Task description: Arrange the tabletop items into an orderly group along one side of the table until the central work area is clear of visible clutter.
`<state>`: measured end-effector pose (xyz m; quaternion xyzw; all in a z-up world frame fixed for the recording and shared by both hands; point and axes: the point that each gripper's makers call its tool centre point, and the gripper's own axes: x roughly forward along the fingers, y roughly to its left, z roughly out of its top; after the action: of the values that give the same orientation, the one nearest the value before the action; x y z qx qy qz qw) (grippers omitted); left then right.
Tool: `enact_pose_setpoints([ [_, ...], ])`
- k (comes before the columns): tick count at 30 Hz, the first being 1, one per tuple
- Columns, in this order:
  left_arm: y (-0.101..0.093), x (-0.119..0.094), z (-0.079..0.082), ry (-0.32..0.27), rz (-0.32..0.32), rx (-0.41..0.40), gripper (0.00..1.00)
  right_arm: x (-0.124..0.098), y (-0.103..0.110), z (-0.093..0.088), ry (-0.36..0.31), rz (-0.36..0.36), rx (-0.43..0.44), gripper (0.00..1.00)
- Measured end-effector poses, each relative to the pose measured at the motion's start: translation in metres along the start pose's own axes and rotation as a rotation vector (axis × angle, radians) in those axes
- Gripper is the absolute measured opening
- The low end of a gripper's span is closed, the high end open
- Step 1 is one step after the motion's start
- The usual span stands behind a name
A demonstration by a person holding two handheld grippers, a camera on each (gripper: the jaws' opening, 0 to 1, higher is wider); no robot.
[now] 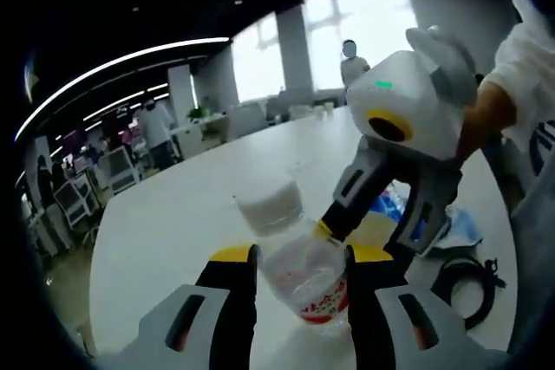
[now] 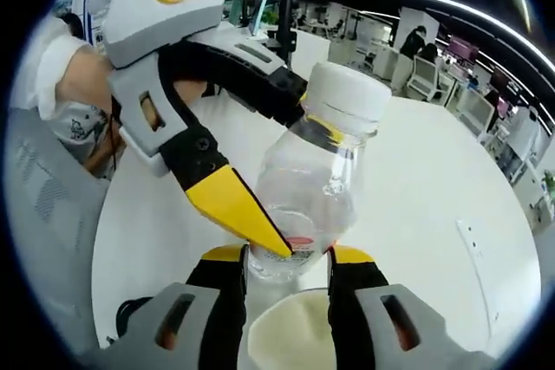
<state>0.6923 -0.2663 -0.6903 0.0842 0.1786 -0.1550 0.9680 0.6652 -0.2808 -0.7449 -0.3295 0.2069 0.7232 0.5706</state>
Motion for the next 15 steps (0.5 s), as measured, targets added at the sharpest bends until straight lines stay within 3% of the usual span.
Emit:
enact_pose_setpoints([
  [15, -0.0015, -0.0008, -0.0015, 0.005, 0.006, 0.012, 0.37, 0.0058, -0.0050, 0.0019, -0.004, 0.000, -0.005, 0.34],
])
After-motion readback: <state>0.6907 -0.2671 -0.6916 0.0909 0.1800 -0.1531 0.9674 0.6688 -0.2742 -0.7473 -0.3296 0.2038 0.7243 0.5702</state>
